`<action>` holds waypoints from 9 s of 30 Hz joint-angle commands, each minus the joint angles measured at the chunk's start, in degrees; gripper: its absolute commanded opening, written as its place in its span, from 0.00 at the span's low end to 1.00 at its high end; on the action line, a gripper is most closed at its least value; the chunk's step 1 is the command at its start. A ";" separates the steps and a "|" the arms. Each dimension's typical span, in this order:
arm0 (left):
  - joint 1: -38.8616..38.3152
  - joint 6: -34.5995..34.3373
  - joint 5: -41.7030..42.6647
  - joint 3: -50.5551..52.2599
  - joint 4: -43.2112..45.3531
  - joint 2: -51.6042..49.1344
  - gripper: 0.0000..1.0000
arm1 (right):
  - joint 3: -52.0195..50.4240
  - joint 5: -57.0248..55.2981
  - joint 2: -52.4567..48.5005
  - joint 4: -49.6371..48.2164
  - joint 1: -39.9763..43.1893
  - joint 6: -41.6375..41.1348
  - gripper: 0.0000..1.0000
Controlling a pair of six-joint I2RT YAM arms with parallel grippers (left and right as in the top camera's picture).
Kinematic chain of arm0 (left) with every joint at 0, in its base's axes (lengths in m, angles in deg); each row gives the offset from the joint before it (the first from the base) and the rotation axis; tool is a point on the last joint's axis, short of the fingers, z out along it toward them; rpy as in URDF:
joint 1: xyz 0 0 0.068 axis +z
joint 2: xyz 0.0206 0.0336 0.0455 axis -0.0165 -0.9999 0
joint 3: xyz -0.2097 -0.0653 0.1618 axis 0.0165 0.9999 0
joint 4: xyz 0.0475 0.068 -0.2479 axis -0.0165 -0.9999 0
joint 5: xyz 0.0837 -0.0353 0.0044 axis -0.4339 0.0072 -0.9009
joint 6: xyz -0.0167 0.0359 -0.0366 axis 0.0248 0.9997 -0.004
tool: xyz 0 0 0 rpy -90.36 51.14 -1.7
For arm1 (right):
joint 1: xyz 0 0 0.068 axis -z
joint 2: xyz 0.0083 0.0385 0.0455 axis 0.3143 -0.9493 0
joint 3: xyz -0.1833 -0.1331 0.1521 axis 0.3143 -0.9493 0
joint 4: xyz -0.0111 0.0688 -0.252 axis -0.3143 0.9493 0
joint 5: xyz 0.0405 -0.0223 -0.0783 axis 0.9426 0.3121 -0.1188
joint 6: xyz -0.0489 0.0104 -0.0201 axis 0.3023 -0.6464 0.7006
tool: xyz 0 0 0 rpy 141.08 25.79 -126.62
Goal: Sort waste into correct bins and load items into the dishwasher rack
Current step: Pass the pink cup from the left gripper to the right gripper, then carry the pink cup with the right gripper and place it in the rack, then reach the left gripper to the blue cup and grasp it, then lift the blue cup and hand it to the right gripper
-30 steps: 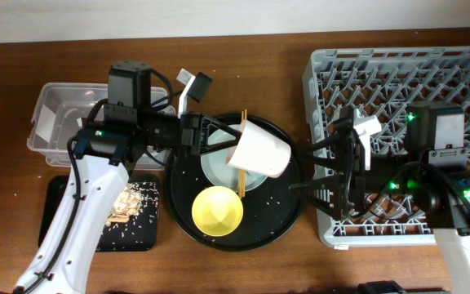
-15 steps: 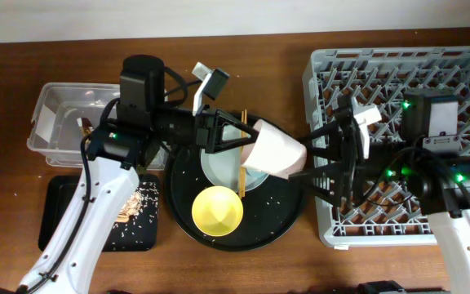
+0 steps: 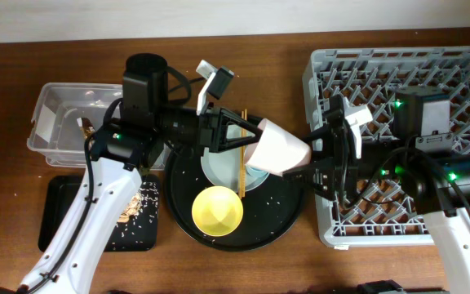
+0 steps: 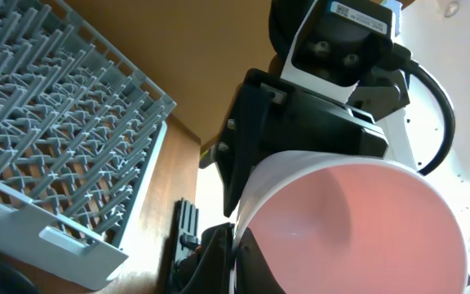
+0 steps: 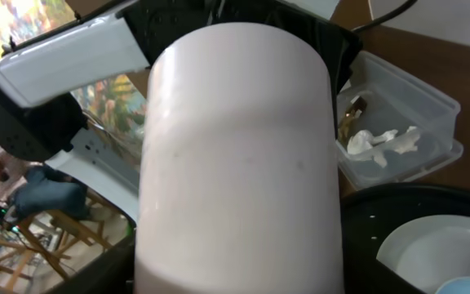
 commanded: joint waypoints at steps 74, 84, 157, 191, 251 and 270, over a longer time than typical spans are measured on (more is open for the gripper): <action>11.67 4.24 -26.18 -0.42 -5.66 0.46 0.99 | 0.74 -83.25 -25.00 -14.14 -0.57 -18.78 0.50; 11.67 4.24 -26.18 -0.44 -5.66 0.46 0.99 | 0.74 -83.62 -26.23 -14.97 -0.55 -18.80 0.50; 11.63 4.17 -32.76 -0.42 -5.66 0.44 0.99 | 4.02 -84.89 -16.59 -4.72 0.94 -18.16 0.98; -21.99 -7.89 -87.08 -0.26 -18.88 -9.44 0.58 | 4.02 -84.89 -16.59 -4.72 0.94 -18.16 0.99; 8.44 7.98 -25.46 -2.10 -22.86 5.25 0.01 | 4.02 -84.89 -16.59 -4.70 0.94 -18.16 0.98; 21.27 14.75 -2.49 -2.10 -23.85 4.83 0.00 | 5.62 -44.68 -13.51 1.81 1.79 -8.83 0.99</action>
